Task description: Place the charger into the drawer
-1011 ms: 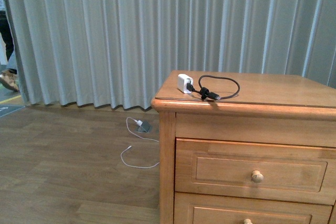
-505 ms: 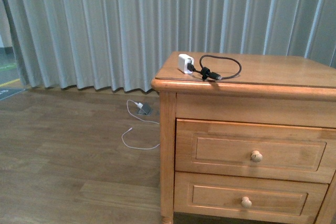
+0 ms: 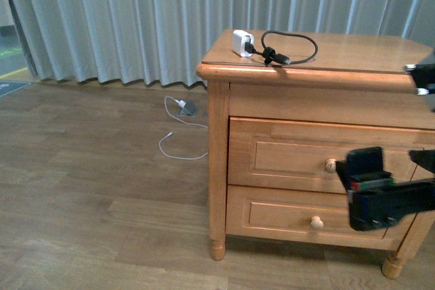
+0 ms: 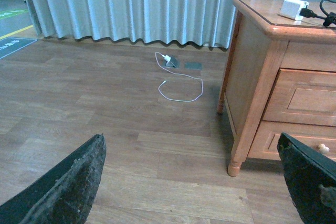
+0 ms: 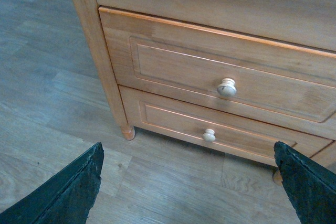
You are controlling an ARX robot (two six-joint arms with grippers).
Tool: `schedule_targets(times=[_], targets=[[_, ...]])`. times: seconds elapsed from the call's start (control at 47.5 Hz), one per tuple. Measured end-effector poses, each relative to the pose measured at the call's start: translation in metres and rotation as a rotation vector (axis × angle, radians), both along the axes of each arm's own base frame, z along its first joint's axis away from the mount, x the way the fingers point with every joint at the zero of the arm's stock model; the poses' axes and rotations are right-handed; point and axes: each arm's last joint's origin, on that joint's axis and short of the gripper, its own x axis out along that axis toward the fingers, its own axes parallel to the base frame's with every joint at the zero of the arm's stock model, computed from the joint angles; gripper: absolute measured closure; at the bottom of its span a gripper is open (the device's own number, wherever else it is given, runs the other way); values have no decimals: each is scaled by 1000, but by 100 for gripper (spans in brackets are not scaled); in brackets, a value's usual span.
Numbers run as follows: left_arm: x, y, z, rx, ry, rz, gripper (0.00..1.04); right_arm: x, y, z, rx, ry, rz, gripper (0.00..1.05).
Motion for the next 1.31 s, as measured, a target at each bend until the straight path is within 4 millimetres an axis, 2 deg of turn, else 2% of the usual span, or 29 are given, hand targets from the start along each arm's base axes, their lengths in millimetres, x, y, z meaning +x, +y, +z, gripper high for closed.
schedule_targets(times=[0.105, 0.253, 0.547, 0.632, 0.863, 1.263, 1.305], targets=[[0, 0, 0, 0, 0, 0, 6, 36, 14, -19, -19, 23, -15, 8], [0, 0, 0, 0, 0, 0, 6, 70, 20, -37, -36, 28, -70, 8], [0, 0, 0, 0, 0, 0, 6, 139, 6, -79, -56, 41, -239, 8], [0, 0, 0, 0, 0, 0, 6, 150, 2, -86, -58, 42, -259, 8], [0, 0, 0, 0, 0, 0, 6, 172, -5, -101, -52, 47, -288, 8], [0, 0, 0, 0, 0, 0, 6, 174, -5, -109, -64, 26, -316, 8], [0, 0, 0, 0, 0, 0, 6, 174, -5, -109, -66, 23, -317, 11]])
